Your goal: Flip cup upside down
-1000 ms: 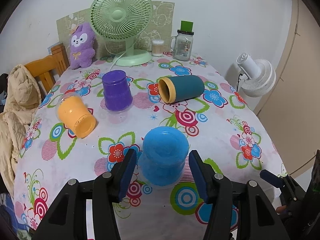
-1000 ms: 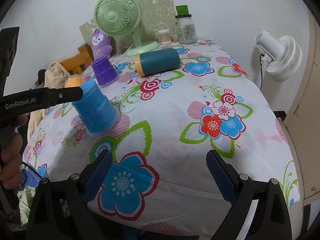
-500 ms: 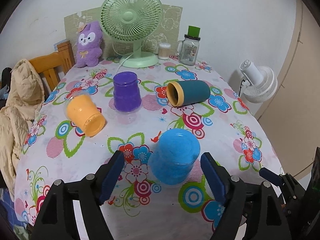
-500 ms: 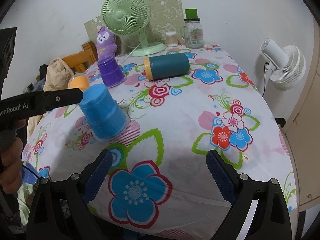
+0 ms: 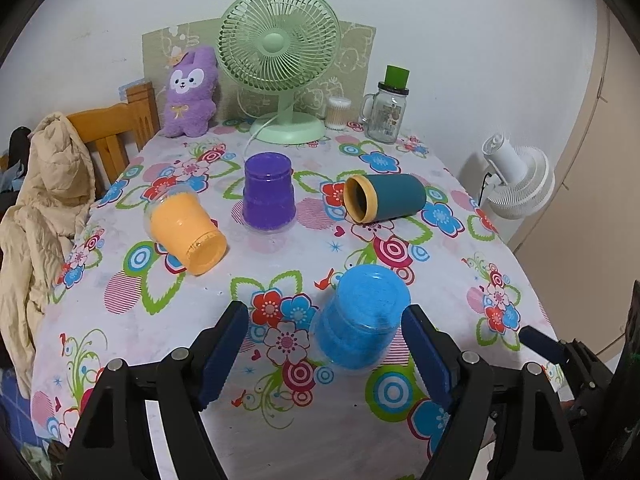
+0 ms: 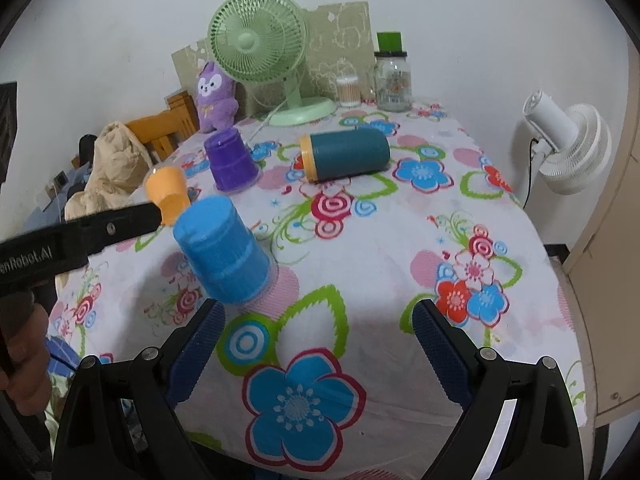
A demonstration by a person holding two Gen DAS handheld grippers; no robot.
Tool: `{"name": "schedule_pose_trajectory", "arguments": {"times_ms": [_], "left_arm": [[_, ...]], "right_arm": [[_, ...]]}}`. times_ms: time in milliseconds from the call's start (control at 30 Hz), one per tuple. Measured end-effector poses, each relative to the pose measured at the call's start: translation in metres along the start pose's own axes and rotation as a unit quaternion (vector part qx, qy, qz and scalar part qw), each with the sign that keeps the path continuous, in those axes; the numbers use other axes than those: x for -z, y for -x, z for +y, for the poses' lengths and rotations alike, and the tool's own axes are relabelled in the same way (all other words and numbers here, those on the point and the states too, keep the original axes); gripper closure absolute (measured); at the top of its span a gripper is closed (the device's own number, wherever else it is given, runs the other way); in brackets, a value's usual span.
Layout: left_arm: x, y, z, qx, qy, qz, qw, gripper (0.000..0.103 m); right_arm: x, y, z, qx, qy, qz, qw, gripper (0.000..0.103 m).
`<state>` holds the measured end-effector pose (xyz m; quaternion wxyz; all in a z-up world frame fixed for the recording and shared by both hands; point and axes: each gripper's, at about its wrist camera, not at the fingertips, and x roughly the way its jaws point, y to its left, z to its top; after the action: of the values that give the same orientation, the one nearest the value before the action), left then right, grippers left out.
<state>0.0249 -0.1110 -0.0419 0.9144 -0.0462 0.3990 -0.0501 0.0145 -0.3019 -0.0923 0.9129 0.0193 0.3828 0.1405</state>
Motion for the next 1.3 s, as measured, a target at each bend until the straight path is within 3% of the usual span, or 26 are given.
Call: {"name": "schedule_pose_trajectory", "arguments": {"times_ms": [1133, 1300], "left_arm": [[-0.007, 0.04, 0.021, -0.017, 0.019, -0.057, 0.9981, 0.022], [-0.008, 0.047, 0.023, -0.025, 0.018, -0.076, 0.9966, 0.015]], "right_arm": [[-0.047, 0.048, 0.045, 0.025, 0.038, -0.097, 0.994, 0.004], [-0.052, 0.059, 0.051, 0.027, 0.044, -0.125, 0.991, 0.001]]}}
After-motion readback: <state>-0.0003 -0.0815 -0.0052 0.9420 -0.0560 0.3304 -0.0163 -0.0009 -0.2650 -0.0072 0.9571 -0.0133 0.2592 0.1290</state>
